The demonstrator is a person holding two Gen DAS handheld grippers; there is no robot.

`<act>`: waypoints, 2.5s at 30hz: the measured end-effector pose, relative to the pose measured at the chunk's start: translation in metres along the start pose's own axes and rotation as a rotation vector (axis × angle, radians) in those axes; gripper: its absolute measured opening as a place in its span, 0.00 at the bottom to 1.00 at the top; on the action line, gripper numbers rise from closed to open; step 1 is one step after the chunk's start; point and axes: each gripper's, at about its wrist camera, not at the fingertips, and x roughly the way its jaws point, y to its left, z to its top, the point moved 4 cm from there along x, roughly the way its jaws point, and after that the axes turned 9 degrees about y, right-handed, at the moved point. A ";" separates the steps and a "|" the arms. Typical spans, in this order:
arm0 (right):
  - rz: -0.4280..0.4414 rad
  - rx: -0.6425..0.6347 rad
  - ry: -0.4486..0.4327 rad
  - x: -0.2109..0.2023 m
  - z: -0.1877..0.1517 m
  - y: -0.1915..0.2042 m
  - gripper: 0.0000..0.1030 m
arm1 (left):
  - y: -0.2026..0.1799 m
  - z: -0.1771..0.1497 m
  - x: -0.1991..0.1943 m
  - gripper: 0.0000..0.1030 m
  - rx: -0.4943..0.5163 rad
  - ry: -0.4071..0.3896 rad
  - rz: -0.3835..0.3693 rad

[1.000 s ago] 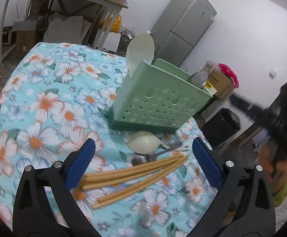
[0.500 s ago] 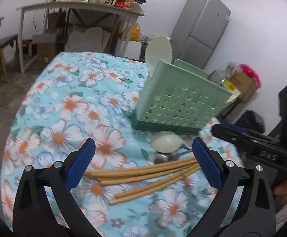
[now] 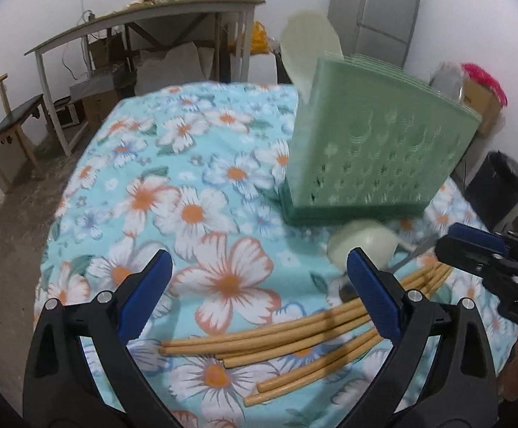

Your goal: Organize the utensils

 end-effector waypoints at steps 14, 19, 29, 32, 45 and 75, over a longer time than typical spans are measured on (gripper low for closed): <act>-0.027 0.033 0.090 0.042 -0.027 0.012 0.17 | -0.005 -0.034 0.022 0.92 0.099 0.085 -0.026; -0.046 0.027 0.083 0.033 -0.039 0.014 0.17 | -0.007 -0.040 0.018 0.92 0.129 0.089 -0.055; -0.035 0.035 0.057 0.014 -0.053 0.013 0.29 | -0.002 -0.041 -0.007 0.92 0.115 0.020 -0.121; -0.021 0.055 0.020 0.003 -0.047 0.006 0.30 | -0.001 -0.033 -0.022 0.92 0.096 -0.032 -0.148; 0.054 0.150 -0.028 -0.009 -0.027 -0.036 0.31 | -0.014 -0.009 -0.009 0.58 -0.085 0.050 -0.478; 0.117 0.150 -0.012 0.006 -0.019 -0.045 0.31 | -0.008 -0.016 0.050 0.42 -0.361 0.234 -0.762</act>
